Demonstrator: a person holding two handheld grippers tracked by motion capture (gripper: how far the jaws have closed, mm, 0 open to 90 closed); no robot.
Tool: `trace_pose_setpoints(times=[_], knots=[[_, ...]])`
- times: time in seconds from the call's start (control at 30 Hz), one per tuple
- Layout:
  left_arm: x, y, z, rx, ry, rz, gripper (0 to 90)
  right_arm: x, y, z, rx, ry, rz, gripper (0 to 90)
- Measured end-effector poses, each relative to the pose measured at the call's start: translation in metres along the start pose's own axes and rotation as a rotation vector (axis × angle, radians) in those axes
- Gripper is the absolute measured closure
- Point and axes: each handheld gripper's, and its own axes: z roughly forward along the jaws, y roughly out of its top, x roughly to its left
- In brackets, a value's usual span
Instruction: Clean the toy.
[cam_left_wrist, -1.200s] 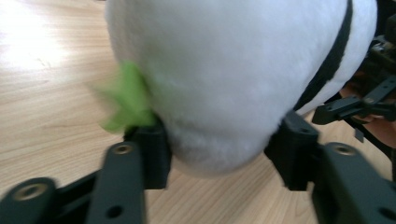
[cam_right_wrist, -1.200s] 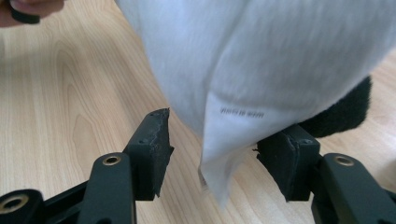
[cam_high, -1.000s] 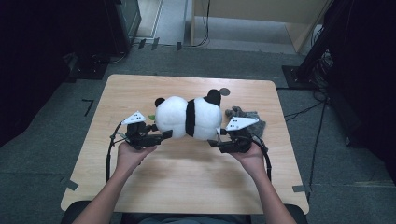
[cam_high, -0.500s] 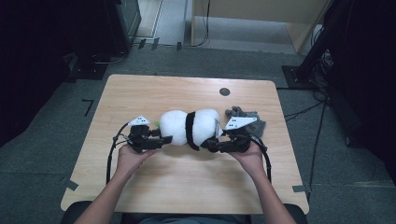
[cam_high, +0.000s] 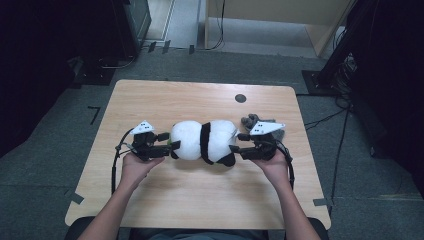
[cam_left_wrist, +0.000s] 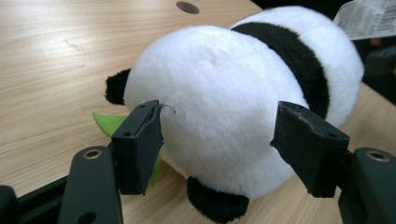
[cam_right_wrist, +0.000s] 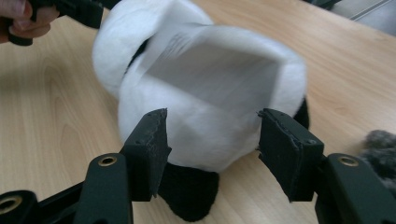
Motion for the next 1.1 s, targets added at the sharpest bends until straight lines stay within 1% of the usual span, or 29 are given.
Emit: trace_pose_setpoints(times=[0.07,0.13,0.17,0.23,0.3,0.47,0.53,0.6,0.63,0.7,0.73,0.8,0.9,1.0,1.1], knots=[[-0.001,0.003,0.002,0.007,0.008,0.016,31.7,-0.003,0.000,-0.004,-0.018,-0.017,0.005,42.5],[-0.003,0.006,0.003,0.007,0.016,0.042,31.0,-0.009,0.000,-0.009,-0.032,-0.038,0.019,42.0],[-0.003,0.008,0.004,0.015,0.024,0.055,30.6,-0.011,0.000,-0.010,-0.041,-0.044,0.025,42.0],[-0.004,0.012,0.006,0.007,0.029,0.059,30.4,-0.017,-0.002,-0.012,-0.051,-0.055,0.055,41.9],[-0.004,0.016,0.008,0.013,0.035,0.066,30.0,-0.022,-0.002,-0.012,-0.061,-0.071,0.068,41.8],[-0.001,0.030,0.013,0.054,0.034,0.088,28.9,-0.033,-0.001,-0.012,-0.064,-0.114,0.067,41.1],[0.000,0.034,0.016,0.069,0.025,0.088,28.1,-0.038,-0.001,-0.012,-0.069,-0.125,0.084,41.6],[0.001,0.037,0.019,0.076,0.029,0.088,26.8,-0.043,0.000,-0.011,-0.059,-0.140,0.099,41.6],[0.002,0.037,0.020,0.072,0.023,0.081,27.0,-0.046,0.000,-0.011,-0.060,-0.149,0.098,41.2],[0.003,0.036,0.020,0.064,0.026,0.074,26.8,-0.051,-0.001,-0.010,-0.078,-0.173,0.078,40.8],[0.004,0.035,0.021,0.060,0.026,0.072,26.9,-0.054,-0.001,-0.010,-0.076,-0.189,0.077,40.8],[0.005,0.035,0.021,0.072,0.021,0.071,25.6,-0.062,-0.001,-0.010,-0.082,-0.209,0.093,40.2],[0.007,0.033,0.020,0.067,0.015,0.063,24.7,-0.073,-0.005,-0.009,-0.078,-0.227,0.116,40.0],[0.009,0.030,0.023,0.077,0.006,0.053,23.5,-0.083,-0.011,-0.008,-0.078,-0.244,0.125,39.8],[0.010,0.030,0.023,0.074,0.004,0.053,22.5,-0.090,-0.017,-0.007,-0.076,-0.271,0.135,39.7]])
